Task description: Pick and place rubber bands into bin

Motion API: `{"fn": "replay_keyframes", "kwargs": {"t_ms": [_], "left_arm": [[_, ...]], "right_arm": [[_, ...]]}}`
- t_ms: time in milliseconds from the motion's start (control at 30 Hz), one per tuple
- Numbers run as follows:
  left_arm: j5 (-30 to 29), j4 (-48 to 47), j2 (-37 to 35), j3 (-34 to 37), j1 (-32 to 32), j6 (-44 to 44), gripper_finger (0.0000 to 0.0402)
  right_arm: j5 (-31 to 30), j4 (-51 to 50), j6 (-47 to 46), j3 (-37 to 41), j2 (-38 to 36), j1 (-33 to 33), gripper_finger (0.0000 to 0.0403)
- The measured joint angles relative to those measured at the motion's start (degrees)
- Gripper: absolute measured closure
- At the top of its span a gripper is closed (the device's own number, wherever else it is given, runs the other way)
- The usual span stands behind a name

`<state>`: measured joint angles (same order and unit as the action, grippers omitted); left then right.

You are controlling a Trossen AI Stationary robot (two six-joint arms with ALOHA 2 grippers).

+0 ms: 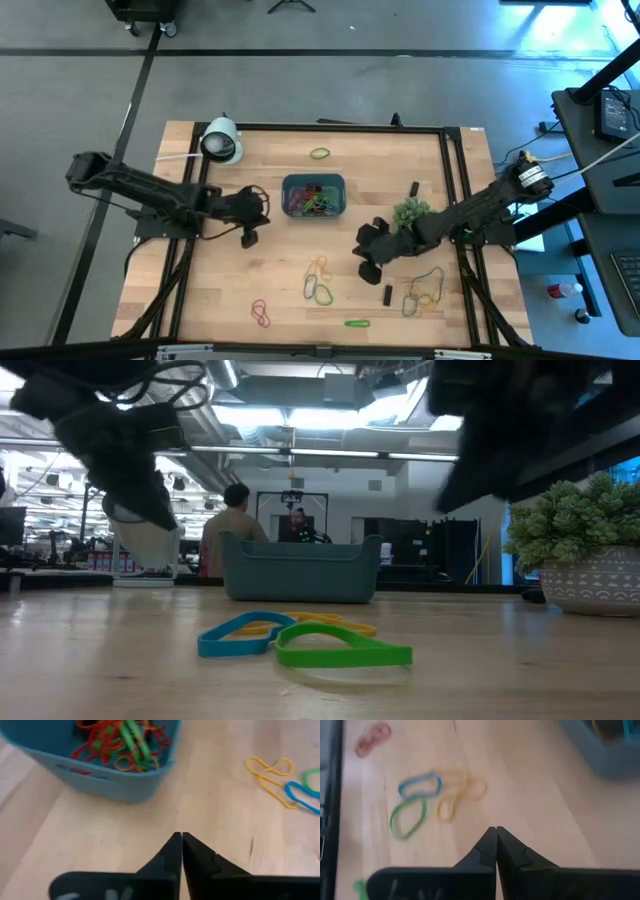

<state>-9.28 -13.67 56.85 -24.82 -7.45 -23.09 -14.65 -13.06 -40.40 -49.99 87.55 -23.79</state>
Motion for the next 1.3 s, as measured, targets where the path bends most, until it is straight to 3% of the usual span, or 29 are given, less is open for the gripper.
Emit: {"fn": "replay_keyframes", "kwargs": {"t_ms": [233,467,667,867,1100,1300], "left_arm": [[-3.5,5.3,-0.8,4.1,-1.8,0.2,0.0398],[-6.9,8.1,-0.8,4.1,-1.7,2.0,0.0397],[-7.7,8.7,-0.7,4.1,-1.7,1.8,0.0400],[-7.7,8.8,-0.7,4.1,-1.9,1.3,0.0396],[-7.8,9.4,-0.7,4.1,-1.9,1.1,0.0399],[-7.8,9.3,-0.7,4.1,-1.9,0.7,0.0398]], "right_arm": [[1.2,-26.4,-21.2,-11.0,0.3,-8.3,0.0400],[7.2,-34.3,-47.6,-9.4,0.4,-19.1,0.0394],[12.1,-33.1,-62.3,-3.3,0.4,-24.6,0.0354],[13.5,-21.7,-68.7,3.4,0.5,-27.2,0.0318],[13.4,-19.7,-71.6,5.8,0.5,-27.5,0.0314],[13.3,-18.0,-71.8,5.8,0.5,-27.5,0.0341]]}}
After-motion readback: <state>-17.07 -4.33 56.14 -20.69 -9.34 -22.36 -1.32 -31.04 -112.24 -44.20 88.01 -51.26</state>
